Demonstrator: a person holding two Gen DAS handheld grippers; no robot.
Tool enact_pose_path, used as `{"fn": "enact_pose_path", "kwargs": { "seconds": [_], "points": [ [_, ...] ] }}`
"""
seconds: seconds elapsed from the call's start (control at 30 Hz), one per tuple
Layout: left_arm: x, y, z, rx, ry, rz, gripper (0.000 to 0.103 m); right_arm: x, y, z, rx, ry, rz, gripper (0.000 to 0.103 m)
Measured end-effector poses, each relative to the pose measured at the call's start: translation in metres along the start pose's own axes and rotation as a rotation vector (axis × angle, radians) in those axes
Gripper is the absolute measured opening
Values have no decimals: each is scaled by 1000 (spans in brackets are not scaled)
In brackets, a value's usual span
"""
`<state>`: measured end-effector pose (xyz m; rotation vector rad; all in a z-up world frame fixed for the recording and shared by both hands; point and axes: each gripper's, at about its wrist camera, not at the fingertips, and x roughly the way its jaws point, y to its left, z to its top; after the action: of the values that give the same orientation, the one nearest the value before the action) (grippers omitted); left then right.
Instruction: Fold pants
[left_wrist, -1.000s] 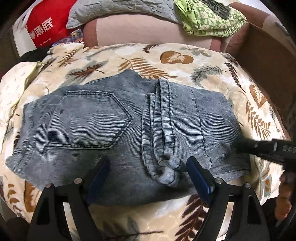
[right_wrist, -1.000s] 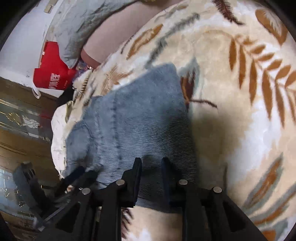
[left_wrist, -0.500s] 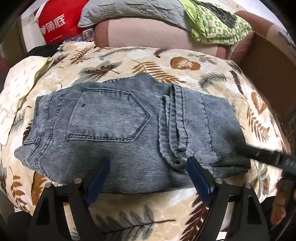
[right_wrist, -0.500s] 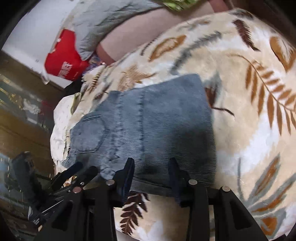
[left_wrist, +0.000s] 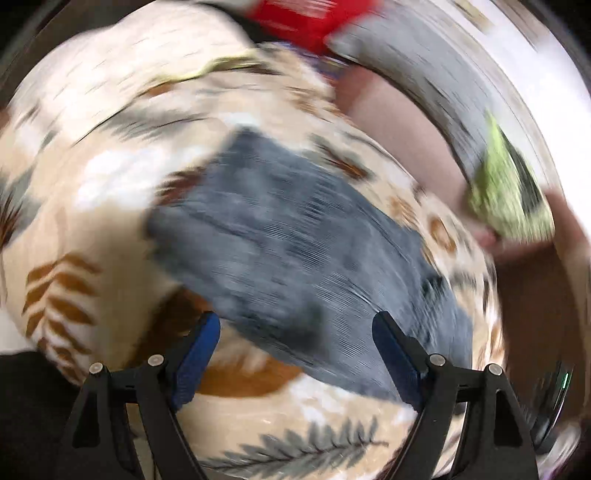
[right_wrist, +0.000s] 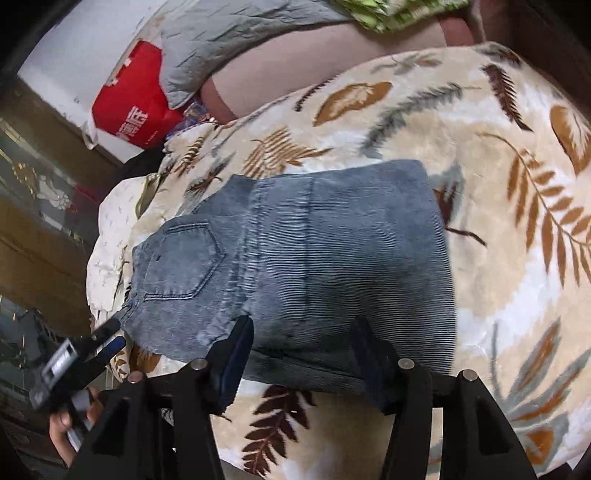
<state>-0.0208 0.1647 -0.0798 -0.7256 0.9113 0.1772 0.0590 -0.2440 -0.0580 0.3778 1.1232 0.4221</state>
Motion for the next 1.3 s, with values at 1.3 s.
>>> {"fn": "enact_pose_path", "kwargs": {
  "seconds": [1.3],
  "points": [
    [-4, -36, -27, 255, -72, 292, 85, -7, 25, -46, -132, -187, 67, 59]
  ]
}}
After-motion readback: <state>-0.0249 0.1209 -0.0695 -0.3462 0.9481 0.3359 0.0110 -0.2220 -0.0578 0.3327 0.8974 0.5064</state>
